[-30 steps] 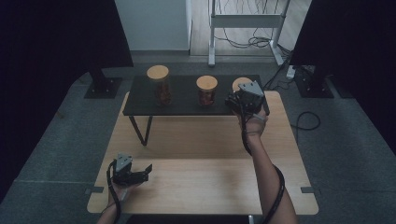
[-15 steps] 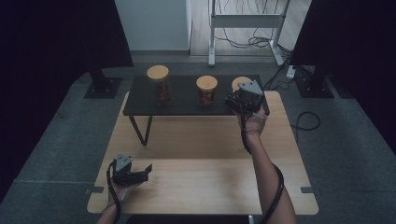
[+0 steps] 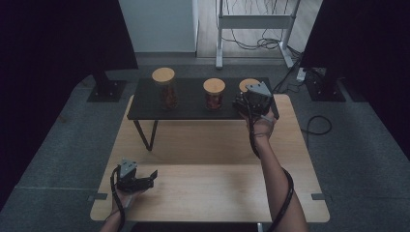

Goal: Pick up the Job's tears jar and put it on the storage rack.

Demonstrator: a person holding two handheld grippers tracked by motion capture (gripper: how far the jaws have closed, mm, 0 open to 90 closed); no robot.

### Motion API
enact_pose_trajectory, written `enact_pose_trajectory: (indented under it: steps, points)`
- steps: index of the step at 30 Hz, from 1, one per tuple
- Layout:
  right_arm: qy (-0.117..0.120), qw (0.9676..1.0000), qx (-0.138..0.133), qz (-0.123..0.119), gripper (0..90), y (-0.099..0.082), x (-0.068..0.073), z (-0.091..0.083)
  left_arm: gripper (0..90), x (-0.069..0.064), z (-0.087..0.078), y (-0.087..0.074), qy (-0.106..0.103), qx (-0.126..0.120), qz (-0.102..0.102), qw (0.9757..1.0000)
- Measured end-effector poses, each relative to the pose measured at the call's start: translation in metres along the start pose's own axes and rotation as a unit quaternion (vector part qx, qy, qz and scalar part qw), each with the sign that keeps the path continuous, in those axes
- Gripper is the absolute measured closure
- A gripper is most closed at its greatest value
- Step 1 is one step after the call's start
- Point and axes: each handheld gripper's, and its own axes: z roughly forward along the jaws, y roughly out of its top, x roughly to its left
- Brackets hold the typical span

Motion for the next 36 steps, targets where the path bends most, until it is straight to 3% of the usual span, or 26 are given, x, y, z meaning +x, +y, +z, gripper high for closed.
enact_pose_trajectory:
  steps: [18, 36]
  points:
    - [-0.001, 1.0, 0.007, -0.004, 24.5, 0.0041, 0.0008, 0.0004, 1.8, 0.0006, 0.0001, 0.0001, -0.001, 0.0, -0.001, 1.0]
    - [0.0, 1.0, 0.005, 0.0, 15.7, 0.0056, 0.0, -0.004, 1.8, 0.0003, -0.0012, 0.0002, -0.001, -0.003, -0.002, 1.0]
